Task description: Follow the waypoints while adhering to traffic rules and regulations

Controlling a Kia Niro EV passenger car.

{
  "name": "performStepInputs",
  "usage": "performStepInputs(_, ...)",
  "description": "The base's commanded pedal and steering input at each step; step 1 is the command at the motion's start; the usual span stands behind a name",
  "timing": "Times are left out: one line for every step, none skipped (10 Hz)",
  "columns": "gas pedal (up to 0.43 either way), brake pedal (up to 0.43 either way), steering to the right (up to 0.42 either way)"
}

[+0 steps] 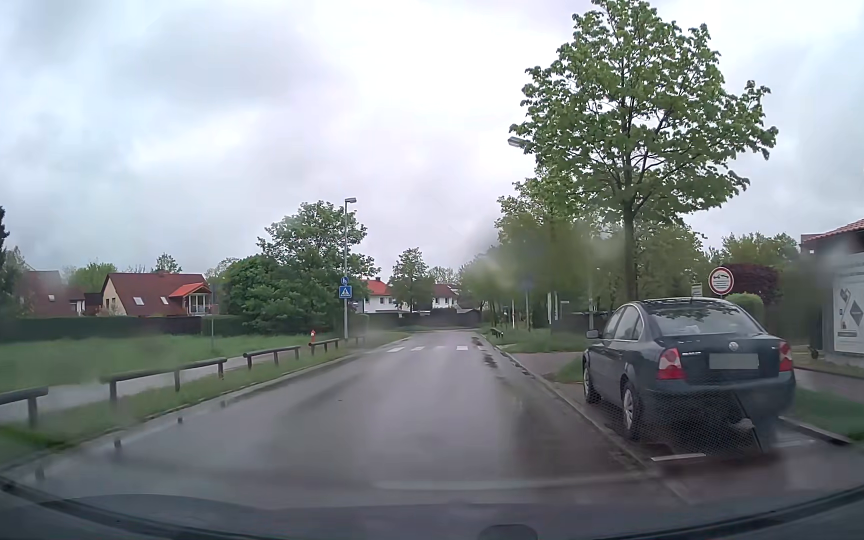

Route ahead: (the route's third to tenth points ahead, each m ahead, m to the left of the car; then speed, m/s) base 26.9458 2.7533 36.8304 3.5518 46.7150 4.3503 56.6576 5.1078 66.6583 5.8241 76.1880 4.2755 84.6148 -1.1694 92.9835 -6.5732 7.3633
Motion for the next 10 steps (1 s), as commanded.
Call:
performStepInputs(0.118,0.000,0.008)
performStepInputs(0.118,0.000,0.008)
performStepInputs(0.118,0.000,0.008)
performStepInputs(0.118,0.000,0.008)
performStepInputs(0.118,0.000,0.006)
performStepInputs(0.118,0.000,0.004)
performStepInputs(0.118,0.000,0.003)
performStepInputs(0.118,0.000,0.003)
performStepInputs(0.118,0.000,0.002)
performStepInputs(0.118,0.000,0.001)
